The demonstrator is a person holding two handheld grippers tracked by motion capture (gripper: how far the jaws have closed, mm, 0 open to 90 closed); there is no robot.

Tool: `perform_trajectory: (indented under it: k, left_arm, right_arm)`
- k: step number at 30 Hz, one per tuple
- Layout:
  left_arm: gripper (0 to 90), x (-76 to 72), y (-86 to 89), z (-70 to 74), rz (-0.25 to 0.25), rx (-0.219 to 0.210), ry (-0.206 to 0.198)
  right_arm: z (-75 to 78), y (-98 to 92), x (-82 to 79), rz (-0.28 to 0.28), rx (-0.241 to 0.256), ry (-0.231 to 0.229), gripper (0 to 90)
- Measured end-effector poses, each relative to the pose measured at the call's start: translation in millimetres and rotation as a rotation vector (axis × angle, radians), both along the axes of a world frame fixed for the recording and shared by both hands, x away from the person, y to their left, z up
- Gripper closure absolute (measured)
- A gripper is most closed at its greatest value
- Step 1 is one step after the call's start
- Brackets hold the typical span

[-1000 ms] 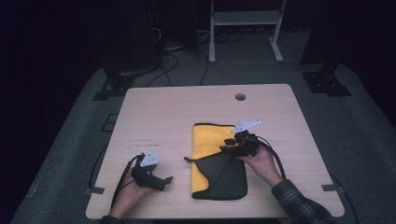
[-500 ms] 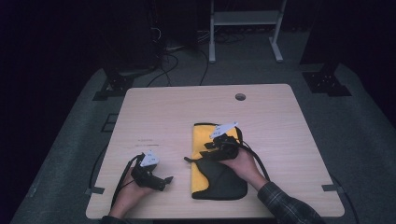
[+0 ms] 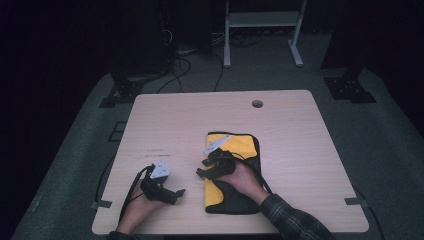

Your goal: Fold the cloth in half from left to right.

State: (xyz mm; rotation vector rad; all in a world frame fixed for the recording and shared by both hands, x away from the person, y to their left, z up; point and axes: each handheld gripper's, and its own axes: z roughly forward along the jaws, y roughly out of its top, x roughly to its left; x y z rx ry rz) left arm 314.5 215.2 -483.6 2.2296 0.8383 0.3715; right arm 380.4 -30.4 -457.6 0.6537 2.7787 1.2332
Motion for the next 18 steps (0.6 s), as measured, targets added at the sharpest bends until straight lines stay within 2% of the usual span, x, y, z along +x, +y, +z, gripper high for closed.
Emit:
perform_trajectory:
  k: [6,9,13,18]
  left_arm:
    - [0.0,0.0,0.0,0.0,0.0,0.0,0.0]
    - [0.0,0.0,0.0,0.0,0.001,0.0,0.0]
    - [0.0,-0.1,-0.1,0.0,0.001,-0.001,0.001]
    - [0.0,0.0,0.0,-0.1,0.0,0.0,-0.001]
  right_arm:
    - [-8.8,11.2,2.9,0.01,-0.014,0.015,50.1]
    - [-11.0,13.2,2.7,0.014,-0.028,0.011,60.6]
    - [-10.6,10.6,2.3,0.009,-0.028,0.004,79.0]
    - [-5.9,5.9,1.7,0.01,-0.008,0.0,83.4]
